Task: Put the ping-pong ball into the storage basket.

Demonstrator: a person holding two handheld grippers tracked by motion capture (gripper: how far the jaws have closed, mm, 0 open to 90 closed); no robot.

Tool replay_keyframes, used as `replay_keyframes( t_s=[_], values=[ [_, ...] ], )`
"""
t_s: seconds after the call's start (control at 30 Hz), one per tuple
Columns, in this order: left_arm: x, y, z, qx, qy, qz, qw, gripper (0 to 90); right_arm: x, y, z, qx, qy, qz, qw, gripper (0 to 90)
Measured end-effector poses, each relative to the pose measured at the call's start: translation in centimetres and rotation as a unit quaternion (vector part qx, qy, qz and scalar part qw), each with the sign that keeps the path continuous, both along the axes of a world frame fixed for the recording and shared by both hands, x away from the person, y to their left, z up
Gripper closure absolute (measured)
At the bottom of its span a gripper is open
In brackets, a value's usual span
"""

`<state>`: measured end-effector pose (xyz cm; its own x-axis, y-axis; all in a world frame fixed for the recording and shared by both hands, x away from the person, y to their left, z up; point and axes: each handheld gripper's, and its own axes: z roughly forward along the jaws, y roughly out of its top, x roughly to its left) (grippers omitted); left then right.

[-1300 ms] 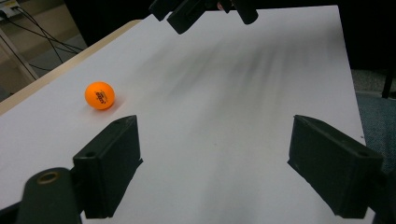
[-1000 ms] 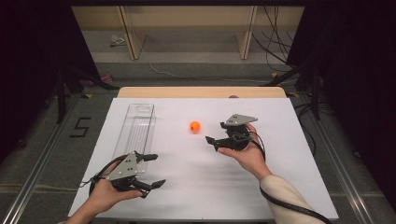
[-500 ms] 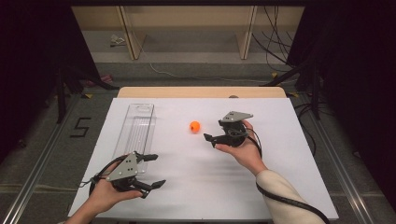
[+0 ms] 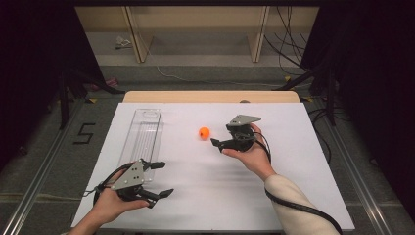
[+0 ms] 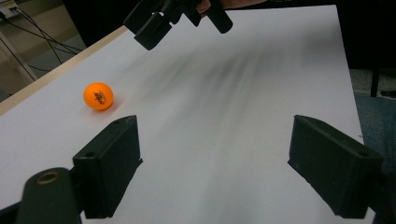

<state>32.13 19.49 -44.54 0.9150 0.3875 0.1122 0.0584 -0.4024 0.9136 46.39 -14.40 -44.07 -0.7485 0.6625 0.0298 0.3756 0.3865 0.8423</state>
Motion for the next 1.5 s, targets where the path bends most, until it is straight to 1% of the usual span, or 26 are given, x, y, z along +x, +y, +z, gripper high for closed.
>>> replay_keyframes(
  t_s=[0.83,1.5],
  values=[
    [0.0,0.0,0.0,0.000,0.001,-0.003,1.0000,16.2,1.9,1.9,-0.7,-0.011,0.008,0.002,0.9999,16.2],
    [0.0,0.0,0.0,0.000,0.001,-0.003,1.0000,16.2,3.4,3.3,-1.7,-0.026,0.018,0.005,0.9995,16.2]
  ],
)
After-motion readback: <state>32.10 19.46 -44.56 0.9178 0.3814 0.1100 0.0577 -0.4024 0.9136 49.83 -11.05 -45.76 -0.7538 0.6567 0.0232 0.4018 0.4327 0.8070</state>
